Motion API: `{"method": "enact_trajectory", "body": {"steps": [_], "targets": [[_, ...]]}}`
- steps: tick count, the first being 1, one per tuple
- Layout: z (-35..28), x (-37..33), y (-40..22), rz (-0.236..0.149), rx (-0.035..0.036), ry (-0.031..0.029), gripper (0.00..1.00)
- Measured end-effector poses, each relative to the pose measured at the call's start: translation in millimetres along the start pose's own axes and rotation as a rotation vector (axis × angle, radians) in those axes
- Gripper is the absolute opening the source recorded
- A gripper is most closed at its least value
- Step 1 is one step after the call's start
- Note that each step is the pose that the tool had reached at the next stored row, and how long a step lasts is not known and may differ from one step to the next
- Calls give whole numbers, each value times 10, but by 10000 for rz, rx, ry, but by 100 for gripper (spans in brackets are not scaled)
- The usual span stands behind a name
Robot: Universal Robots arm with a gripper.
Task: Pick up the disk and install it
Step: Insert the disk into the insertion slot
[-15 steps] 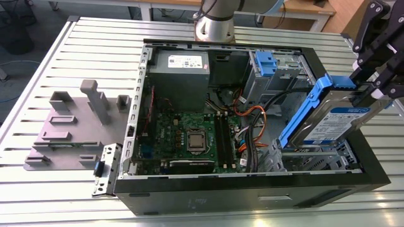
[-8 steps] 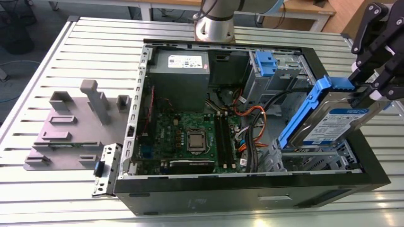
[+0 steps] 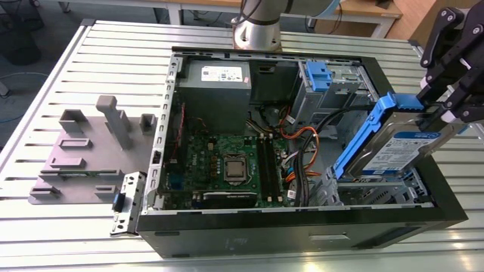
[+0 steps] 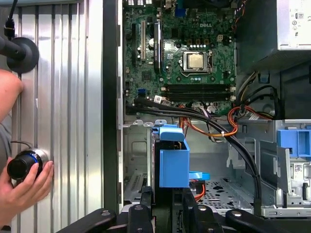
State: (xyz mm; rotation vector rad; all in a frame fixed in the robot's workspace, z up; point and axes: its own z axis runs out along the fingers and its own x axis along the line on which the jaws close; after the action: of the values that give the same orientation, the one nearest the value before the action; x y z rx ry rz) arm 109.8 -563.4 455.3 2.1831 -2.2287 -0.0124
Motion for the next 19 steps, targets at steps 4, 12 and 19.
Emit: {"method": "enact_trajectory", "body": {"steps": [4, 12, 19], "targets": [[12, -4, -1, 2, 0, -13, 35], [100, -6, -2, 24, -1, -13, 35], [223, -7, -5, 49, -1, -14, 35]]}}
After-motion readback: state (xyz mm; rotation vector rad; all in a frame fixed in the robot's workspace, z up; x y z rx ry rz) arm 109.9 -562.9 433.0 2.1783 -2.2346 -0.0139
